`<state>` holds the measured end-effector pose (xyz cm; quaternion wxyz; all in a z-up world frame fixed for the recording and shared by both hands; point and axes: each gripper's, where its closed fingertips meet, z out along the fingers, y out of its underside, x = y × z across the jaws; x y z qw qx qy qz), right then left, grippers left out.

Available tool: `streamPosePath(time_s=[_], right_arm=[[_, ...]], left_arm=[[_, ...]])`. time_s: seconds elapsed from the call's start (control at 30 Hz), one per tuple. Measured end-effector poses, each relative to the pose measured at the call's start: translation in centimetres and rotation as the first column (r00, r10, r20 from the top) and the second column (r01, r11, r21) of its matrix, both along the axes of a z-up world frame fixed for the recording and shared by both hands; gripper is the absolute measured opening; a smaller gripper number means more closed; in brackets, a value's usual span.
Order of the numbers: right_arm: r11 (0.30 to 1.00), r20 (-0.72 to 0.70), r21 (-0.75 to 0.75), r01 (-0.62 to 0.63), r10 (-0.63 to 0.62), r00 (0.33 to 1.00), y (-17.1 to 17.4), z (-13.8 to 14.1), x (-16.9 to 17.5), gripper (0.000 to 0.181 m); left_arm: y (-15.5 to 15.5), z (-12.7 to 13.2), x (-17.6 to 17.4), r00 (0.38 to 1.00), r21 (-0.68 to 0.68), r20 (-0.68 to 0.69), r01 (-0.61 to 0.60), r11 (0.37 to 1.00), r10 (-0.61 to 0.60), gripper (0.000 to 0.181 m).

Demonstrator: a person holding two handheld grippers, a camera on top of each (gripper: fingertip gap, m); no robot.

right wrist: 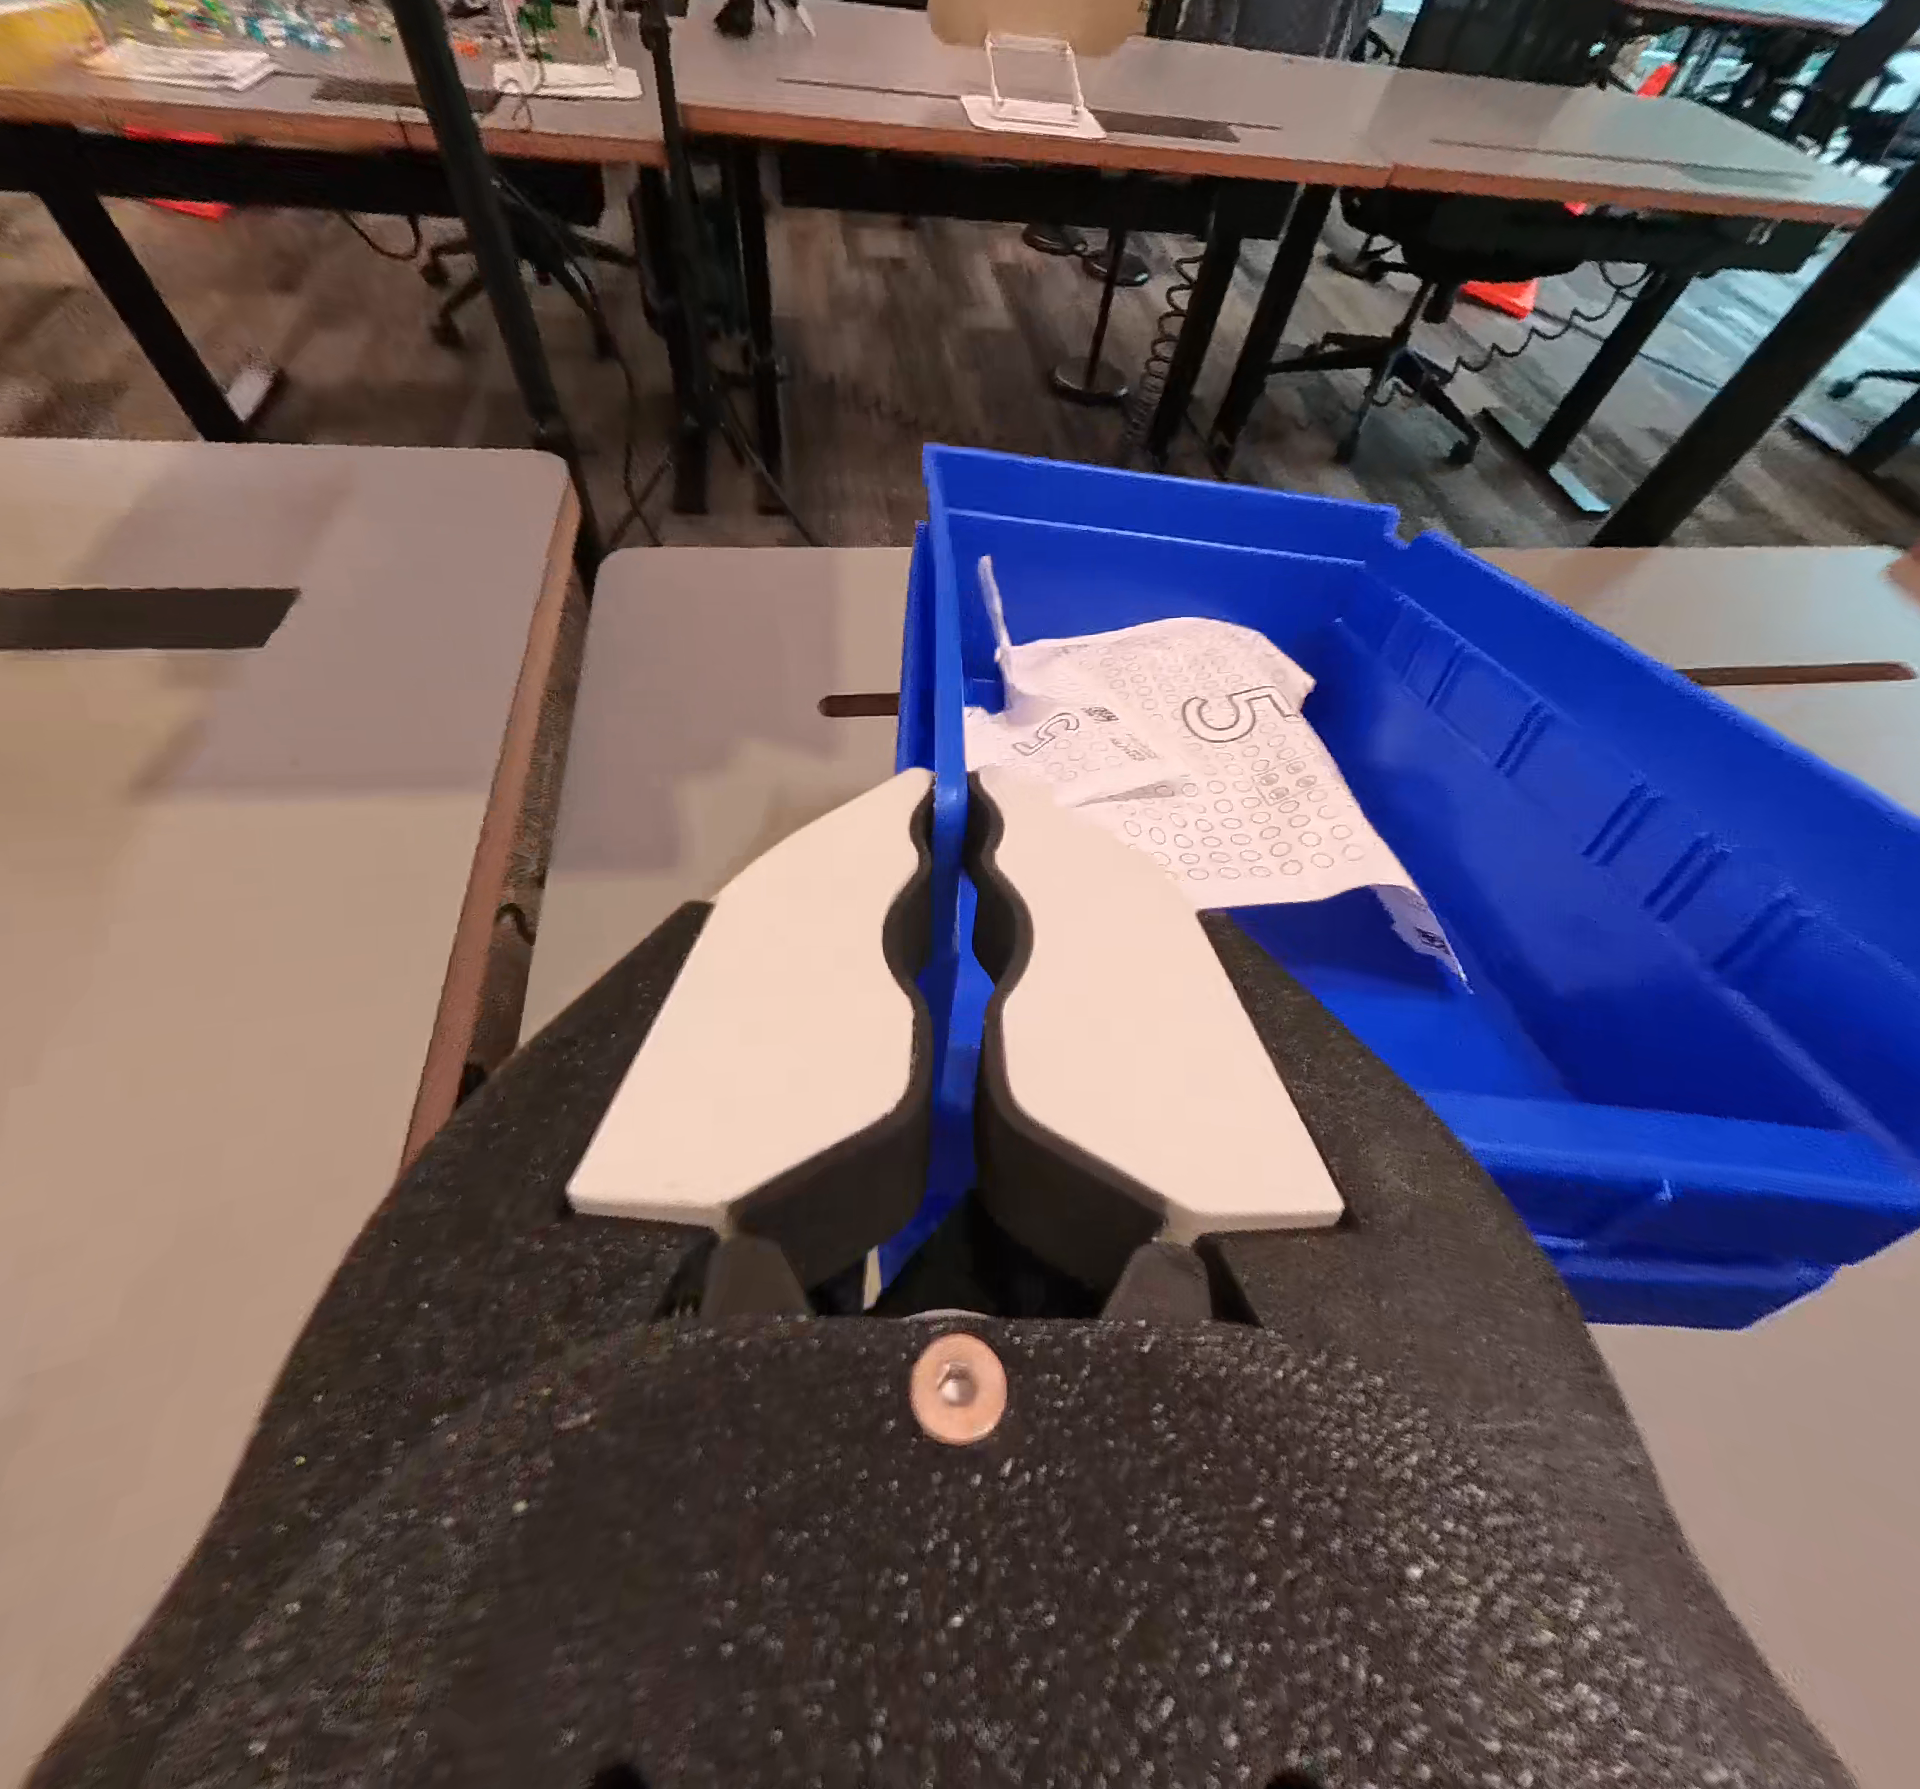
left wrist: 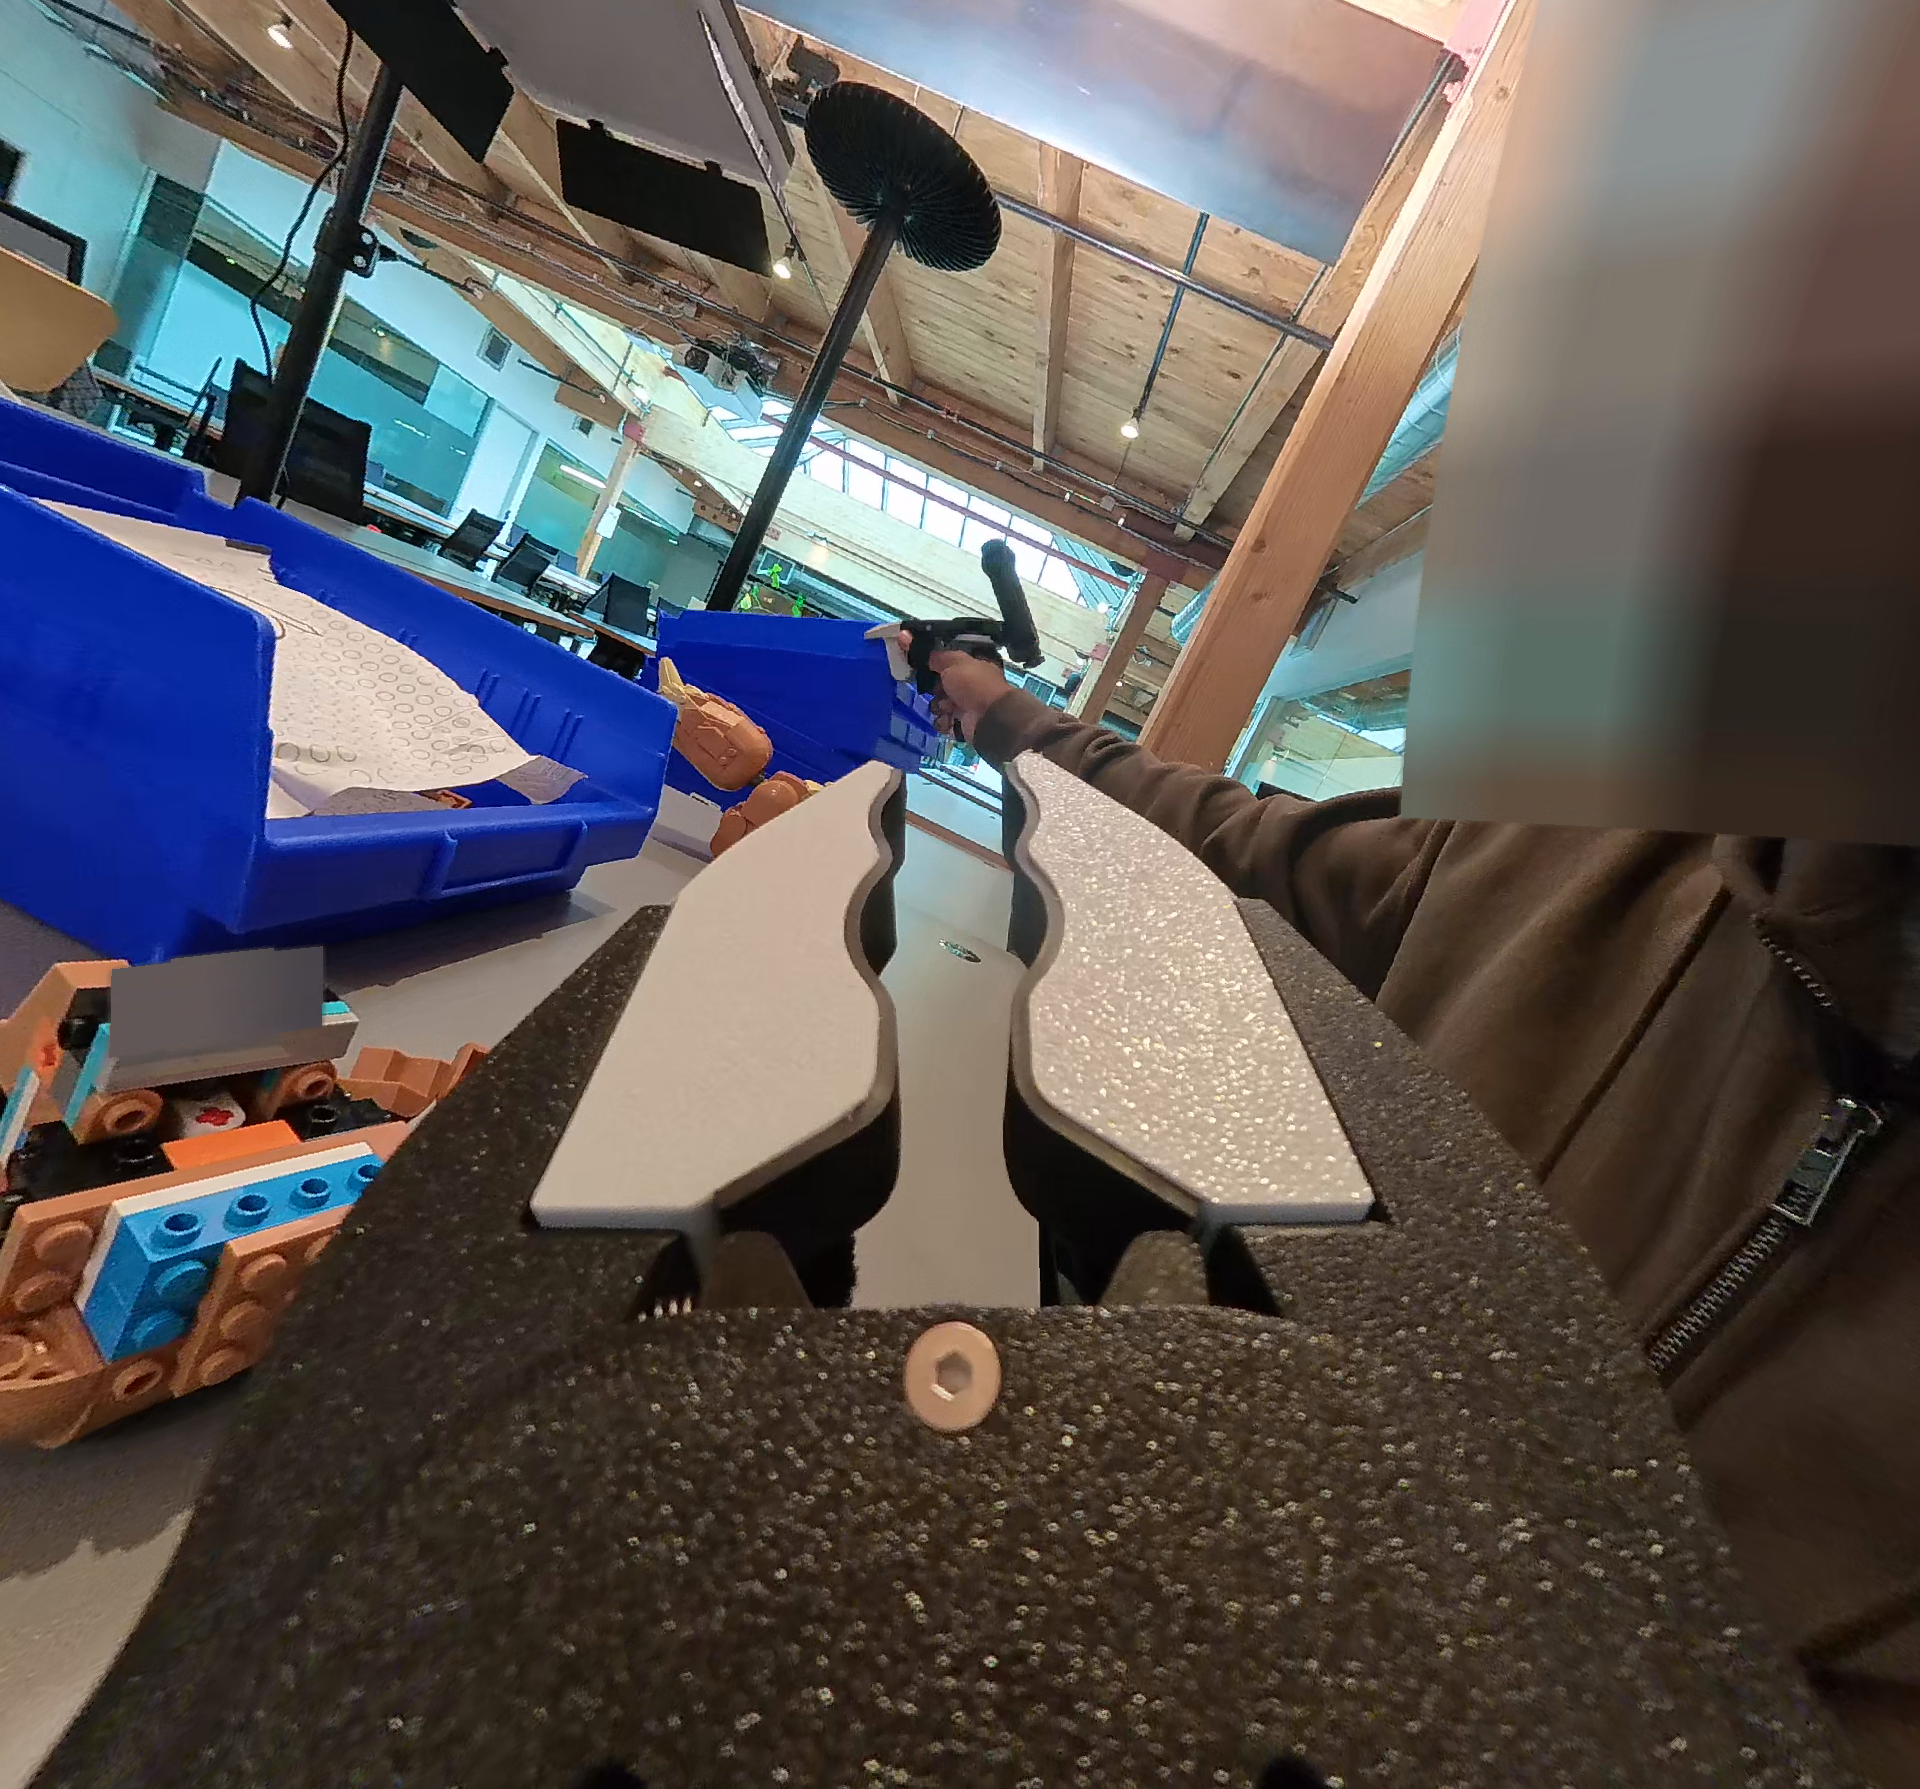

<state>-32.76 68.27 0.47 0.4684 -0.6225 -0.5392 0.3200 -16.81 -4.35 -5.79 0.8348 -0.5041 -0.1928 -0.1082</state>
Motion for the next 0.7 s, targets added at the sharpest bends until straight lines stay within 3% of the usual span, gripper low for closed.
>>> streamPosePath(time_s=[0.03,0.17,0.23,0.3,0.37,0.4,0.47,0.53,0.63,0.67,0.7], right_arm=[[1.0,0.007,0.018,-0.009,0.009,1.0,-0.1,-0.1,0.0,0.002],[0.941,0.144,0.339,-0.018,-0.033,0.989,-0.5,0.2,0.2,0.008],[0.836,0.192,0.548,-0.02,-0.102,0.976,-0.6,1.0,0.3,0.013],[0.756,0.204,0.654,-0.036,-0.13,0.97,-1.2,1.8,0.1,0.014],[0.786,0.192,0.618,-0.026,-0.119,0.974,-1.4,2.1,-0.2,0.014],[0.845,0.154,0.534,-0.007,-0.089,0.984,-1.4,2.4,-0.2,0.012],[0.982,-0.01,0.179,0.058,-0.057,0.998,-0.8,3.1,0.1,0.004],[0.996,-0.072,-0.022,0.087,-0.089,0.993,0.4,3.0,0.9,0.003],[0.994,-0.091,0.061,0.093,-0.087,0.992,0.8,3.2,1.6,0.005],[0.975,-0.069,0.204,0.088,-0.075,0.995,0.6,3.6,1.7,0.007],[0.905,-0.021,0.419,0.069,-0.066,0.998,0.0,4.1,1.8,0.011]], left_arm=[[0.0,0.0,0.0,1.0,0.0,0.0,0.0,1.0,0.0,0.018],[0.0,0.0,0.0,1.0,-0.002,0.0,0.002,1.0,-0.002,0.018],[0.0,0.0,0.0,1.0,-0.003,-0.001,0.0,1.0,0.0,0.018],[0.0,0.0,0.0,1.0,-0.004,-0.003,-0.002,1.0,0.002,0.018],[0.1,0.0,0.0,1.0,-0.005,-0.004,-0.002,1.0,0.002,0.018],[0.0,0.0,0.0,1.0,-0.006,-0.005,-0.003,1.0,0.003,0.018],[0.0,0.0,0.1,1.0,-0.006,-0.009,-0.007,1.0,0.007,0.018],[0.0,0.0,0.1,1.0,-0.007,-0.013,-0.009,1.0,0.009,0.018],[0.0,0.0,0.2,1.0,-0.007,-0.014,-0.006,1.0,0.006,0.018],[0.0,0.0,0.1,1.0,-0.007,-0.013,-0.005,1.0,0.005,0.018],[0.0,0.0,0.1,1.0,-0.008,-0.012,-0.005,1.0,0.005,0.018]])
